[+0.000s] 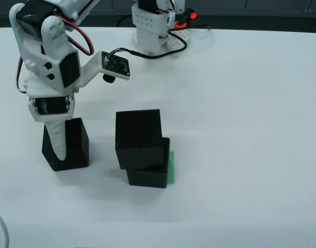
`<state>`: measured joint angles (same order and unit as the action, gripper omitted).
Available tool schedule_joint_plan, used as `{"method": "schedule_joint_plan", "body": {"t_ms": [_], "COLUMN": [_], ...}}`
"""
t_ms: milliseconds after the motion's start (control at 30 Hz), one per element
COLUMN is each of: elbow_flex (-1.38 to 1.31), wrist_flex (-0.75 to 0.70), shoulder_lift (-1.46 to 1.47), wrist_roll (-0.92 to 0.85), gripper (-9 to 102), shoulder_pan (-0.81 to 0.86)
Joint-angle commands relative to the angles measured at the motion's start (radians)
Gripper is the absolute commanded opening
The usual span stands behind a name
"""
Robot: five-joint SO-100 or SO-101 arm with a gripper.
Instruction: Stack 3 Blocks on the chosen place.
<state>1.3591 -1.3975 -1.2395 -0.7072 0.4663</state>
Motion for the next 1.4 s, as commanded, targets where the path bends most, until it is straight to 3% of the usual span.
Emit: {"method": "schedule_joint_plan", "body": {"t_ms": [0, 467, 700, 900, 1133, 1367], "elbow_flex": [0.014, 0.069, 0.163, 0.37, 0.483, 0.802], "wrist_flex": [0.012, -0.037, 0.012, 0.212, 0.38, 0.73], "shoulder_lift": [-0.026, -0.304, -0.583, -0.833, -1.012, -1.23], "wrist_roll": [-0.003, -0.017, -0.207, -0.42, -0.525, -0.673], "gripper": [14, 14, 14, 15, 15, 14], "shoulder_pan": [0.005, 0.005, -0.008, -0.023, -0.14, -0.215]}}
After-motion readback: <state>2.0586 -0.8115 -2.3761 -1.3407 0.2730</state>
